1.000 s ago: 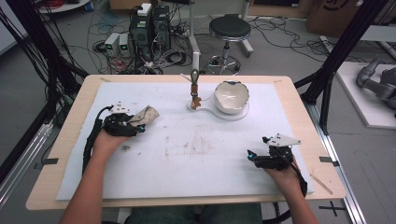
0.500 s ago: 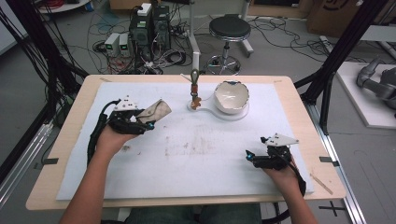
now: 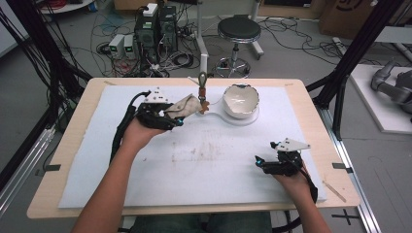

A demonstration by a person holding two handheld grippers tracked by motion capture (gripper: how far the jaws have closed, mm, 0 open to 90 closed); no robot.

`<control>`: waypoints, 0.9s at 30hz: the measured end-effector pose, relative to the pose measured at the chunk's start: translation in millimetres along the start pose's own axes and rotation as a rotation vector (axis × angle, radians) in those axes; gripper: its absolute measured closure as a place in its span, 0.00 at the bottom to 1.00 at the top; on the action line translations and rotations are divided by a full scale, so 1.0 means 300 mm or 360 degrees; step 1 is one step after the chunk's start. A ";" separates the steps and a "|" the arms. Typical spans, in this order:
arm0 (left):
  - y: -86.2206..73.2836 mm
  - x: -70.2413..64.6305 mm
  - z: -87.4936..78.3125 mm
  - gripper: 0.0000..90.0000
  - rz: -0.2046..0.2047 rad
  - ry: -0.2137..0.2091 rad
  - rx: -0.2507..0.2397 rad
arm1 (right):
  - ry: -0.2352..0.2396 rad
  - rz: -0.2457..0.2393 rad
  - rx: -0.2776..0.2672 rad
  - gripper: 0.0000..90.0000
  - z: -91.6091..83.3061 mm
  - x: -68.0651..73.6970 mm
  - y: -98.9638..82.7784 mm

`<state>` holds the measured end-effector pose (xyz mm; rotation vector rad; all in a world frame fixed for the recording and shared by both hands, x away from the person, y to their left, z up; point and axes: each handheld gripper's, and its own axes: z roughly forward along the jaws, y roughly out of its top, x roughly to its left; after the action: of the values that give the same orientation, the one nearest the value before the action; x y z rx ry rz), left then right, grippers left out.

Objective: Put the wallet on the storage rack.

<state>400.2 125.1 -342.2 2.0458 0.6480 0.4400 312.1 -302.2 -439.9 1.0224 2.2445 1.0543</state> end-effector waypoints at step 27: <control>0.282 -0.092 0.346 0.40 0.0170 -0.0122 0.0174 | 0.0012 -0.0007 0.0007 0.21 0.009 -0.002 0.001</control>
<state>457.0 1.9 -325.0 2.1974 0.5285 0.3933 314.4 -301.4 -441.2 1.0167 2.2546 1.0536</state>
